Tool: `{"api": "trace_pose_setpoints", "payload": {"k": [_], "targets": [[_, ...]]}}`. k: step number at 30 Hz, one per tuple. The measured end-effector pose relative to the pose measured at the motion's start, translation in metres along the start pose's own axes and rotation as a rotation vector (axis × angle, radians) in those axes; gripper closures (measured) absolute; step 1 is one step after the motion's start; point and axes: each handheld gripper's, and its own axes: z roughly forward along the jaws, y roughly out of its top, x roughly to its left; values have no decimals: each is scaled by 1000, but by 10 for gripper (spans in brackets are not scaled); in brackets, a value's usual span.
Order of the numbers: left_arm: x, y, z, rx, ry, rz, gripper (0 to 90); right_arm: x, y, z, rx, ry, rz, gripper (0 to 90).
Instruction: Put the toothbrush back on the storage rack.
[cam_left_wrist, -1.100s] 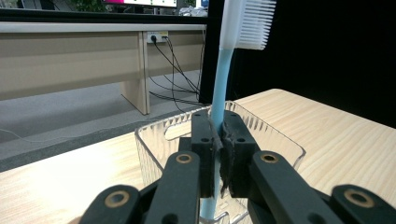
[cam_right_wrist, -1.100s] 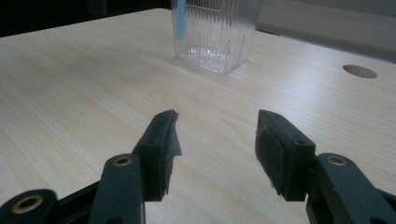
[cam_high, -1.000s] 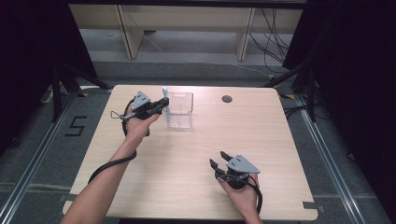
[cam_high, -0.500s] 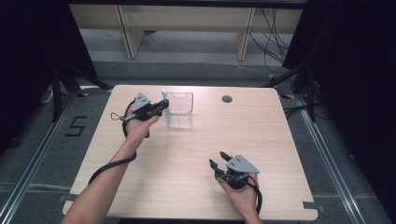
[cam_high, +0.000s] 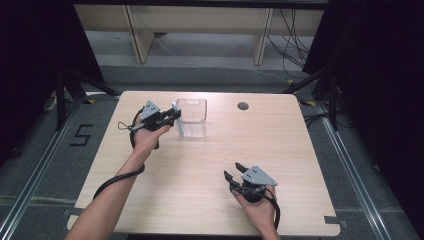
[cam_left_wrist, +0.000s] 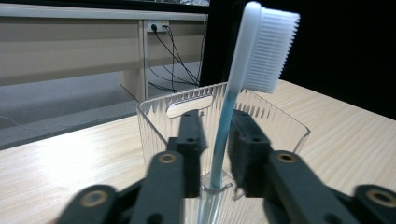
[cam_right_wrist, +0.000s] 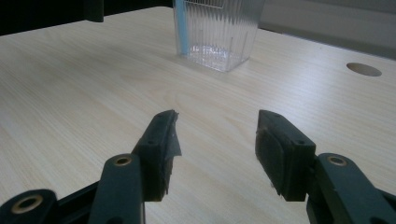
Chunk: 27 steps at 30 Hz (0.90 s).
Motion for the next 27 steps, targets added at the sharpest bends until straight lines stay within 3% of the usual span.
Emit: {"api": "trace_pose_setpoints", "payload": {"k": [1, 3, 4, 5, 8, 9, 13, 14, 15, 17, 21, 23, 27], "targets": [[0, 0, 0, 0, -3, -7, 607, -3, 0, 0, -6, -6, -31, 487], [2, -2, 0, 23, -10, -20, 519, -3, 0, 0, -5, -5, -29, 486], [3, -2, -1, 31, -1, -24, 445, -1, 0, 0, 14, 14, 5, 486], [3, -3, -1, 32, 1, -25, 404, -1, 0, 0, 16, 15, 8, 485], [2, -5, -5, 56, 3, -6, 304, -3, 0, 0, -3, -6, -29, 485], [2, -5, -7, 59, 2, 0, 278, -2, 0, 0, -2, 0, -20, 484], [0, -5, -17, 56, -3, 16, 225, -3, 1, -2, 16, 7, -16, 483], [1, -5, -20, 54, -3, 18, 218, -2, 1, -2, 21, 16, 4, 483], [1, -5, -22, 55, -3, 20, 212, -3, 1, -2, 9, 5, -15, 483], [2, -5, -27, 52, -2, 21, 205, -2, 1, -2, 21, 17, 6, 483], [2, -6, -36, 54, -4, 25, 198, -3, 1, -2, 9, 4, -16, 483], [1, -6, -39, 57, -3, 25, 198, -1, 1, -3, 18, 3, 15, 483], [-1, -10, -48, 68, -7, 34, 196, -3, 1, -2, 13, 8, -4, 483]]}}
